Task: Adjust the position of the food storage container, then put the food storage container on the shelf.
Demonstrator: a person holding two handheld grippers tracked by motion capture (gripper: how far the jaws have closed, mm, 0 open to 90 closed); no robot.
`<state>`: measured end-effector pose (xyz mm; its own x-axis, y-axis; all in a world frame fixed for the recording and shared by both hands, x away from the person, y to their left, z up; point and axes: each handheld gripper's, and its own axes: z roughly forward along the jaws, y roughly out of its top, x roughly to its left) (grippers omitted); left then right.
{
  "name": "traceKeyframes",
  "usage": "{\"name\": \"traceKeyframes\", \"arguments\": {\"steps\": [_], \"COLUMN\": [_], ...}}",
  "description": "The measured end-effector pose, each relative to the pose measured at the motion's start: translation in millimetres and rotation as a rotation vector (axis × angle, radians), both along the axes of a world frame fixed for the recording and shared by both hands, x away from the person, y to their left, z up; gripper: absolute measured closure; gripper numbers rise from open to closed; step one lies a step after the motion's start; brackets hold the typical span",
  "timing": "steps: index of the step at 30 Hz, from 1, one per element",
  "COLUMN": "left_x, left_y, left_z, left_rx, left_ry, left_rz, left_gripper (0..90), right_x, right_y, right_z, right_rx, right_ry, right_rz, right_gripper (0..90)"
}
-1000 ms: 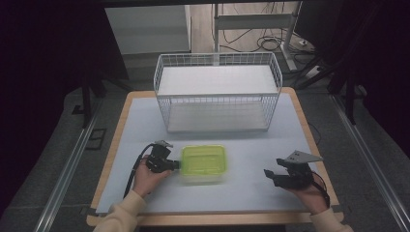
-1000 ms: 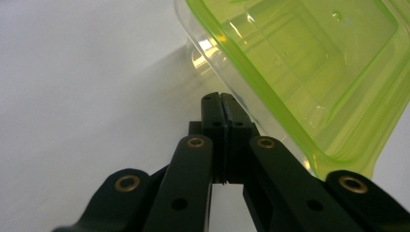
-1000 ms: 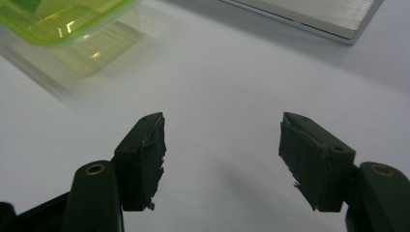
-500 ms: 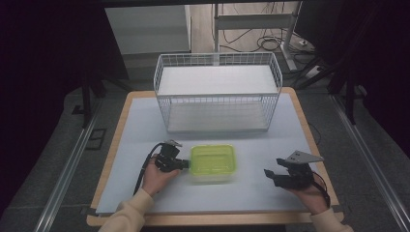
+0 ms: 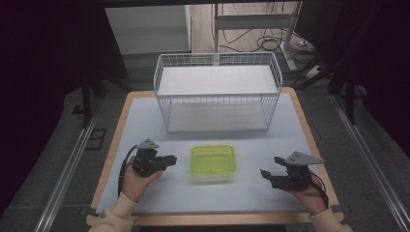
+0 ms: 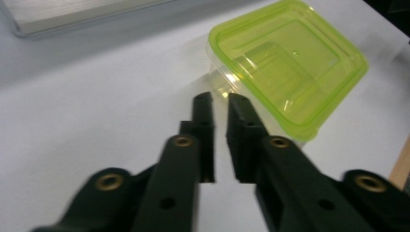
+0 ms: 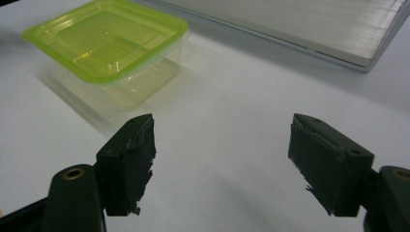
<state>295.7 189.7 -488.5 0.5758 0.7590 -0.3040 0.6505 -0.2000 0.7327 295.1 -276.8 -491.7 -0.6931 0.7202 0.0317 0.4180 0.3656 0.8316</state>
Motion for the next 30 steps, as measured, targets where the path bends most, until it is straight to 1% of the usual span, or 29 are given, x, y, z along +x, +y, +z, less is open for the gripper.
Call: {"name": "traceKeyframes", "arguments": {"steps": [1,2,3,4,5,6,7,8,10,11,12,13,15,17,18,20,22,23,24,25,26,28,29,30], "left_x": [-1.4,-2.1,-2.7,-3.1,-2.7,-2.2,-1.5,-1.5,-0.3,0.0,0.0,0.0,0.9,2.5,3.3,5.2,8.6,12.5,12.5,14.4,16.1,20.0,22.0,24.2], "left_y": [1.1,2.0,2.7,3.5,3.8,3.7,3.0,3.0,1.7,0.1,0.1,-0.7,-1.4,-2.0,-2.6,-4.6,-7.4,-11.0,-11.0,-12.8,-14.3,-17.6,-18.7,-19.6], "left_z": [0.8,1.7,2.5,3.2,3.7,4.1,4.6,4.6,4.5,4.3,4.3,4.4,4.2,4.2,4.4,5.2,5.3,5.7,5.7,6.1,6.4,7.4,7.9,8.3], "left_rx": [-0.006,-0.011,-0.021,-0.032,-0.039,-0.046,-0.061,-0.061,-0.076,-0.088,-0.088,-0.093,-0.106,-0.125,-0.131,-0.123,-0.127,-0.124,-0.124,-0.123,-0.130,-0.108,-0.104,-0.111], "left_ry": [-0.006,-0.001,-0.001,-0.001,0.004,0.012,0.021,0.021,0.037,0.043,0.043,0.052,0.059,0.078,0.079,0.077,0.083,0.087,0.087,0.087,0.092,0.090,0.089,0.089], "left_rz": [0.013,0.023,0.038,0.049,0.057,0.062,0.069,0.069,0.058,0.056,0.056,0.057,0.057,0.054,0.055,0.054,0.053,0.050,0.050,0.048,0.048,0.047,0.047,0.048], "left_gripper": [70.4,62.8,50.0,45.8,45.8,37.4,35.4,34.0,32.8,31.6,31.0,30.3,30.0,29.6,29.5,29.4,29.5,29.5,29.5,29.5,29.5,29.3,29.2,29.2], "right_x": [-0.2,-0.3,-0.6,-1.0,-1.0,-0.6,-0.1,-0.1,1.9,4.5,4.5,7.0,8.1,10.9,12.5,16.1,20.1,24.6,24.6,30.0,30.0,36.4,43.5,43.5], "right_y": [0.0,0.2,0.7,2.5,2.5,5.0,6.3,6.3,9.1,12.8,12.8,18.3,21.6,28.3,31.1,36.2,40.0,43.7,43.7,46.4,46.4,49.0,52.9,52.9], "right_z": [0.0,0.0,0.1,0.1,0.1,-0.5,-0.4,-0.4,-0.1,1.2,1.2,2.6,3.4,5.5,6.8,9.2,11.0,12.8,12.8,14.8,14.8,17.4,19.5,19.5], "right_rx": [0.007,0.012,0.018,0.027,0.027,0.044,0.049,0.049,0.073,0.100,0.100,0.113,0.111,0.118,0.123,0.136,0.155,0.161,0.161,0.176,0.176,0.203,0.227,0.227], "right_ry": [-0.005,-0.010,-0.012,-0.002,-0.002,0.016,0.024,0.024,0.042,0.054,0.054,0.063,0.068,0.099,0.113,0.143,0.165,0.190,0.190,0.206,0.206,0.227,0.247,0.247], "right_rz": [0.001,0.004,0.007,0.016,0.016,0.020,0.023,0.023,0.027,0.039,0.039,0.054,0.057,0.067,0.070,0.071,0.068,0.063,0.063,0.058,0.058,0.044,0.032,0.032], "right_gripper": [25.3,25.2,24.7,24.5,24.5,24.3,24.2,24.2,23.8,23.7,23.7,23.8,23.9,25.6,26.0,26.8,27.7,28.7,28.7,29.8,29.8,30.6,32.2,32.2]}}
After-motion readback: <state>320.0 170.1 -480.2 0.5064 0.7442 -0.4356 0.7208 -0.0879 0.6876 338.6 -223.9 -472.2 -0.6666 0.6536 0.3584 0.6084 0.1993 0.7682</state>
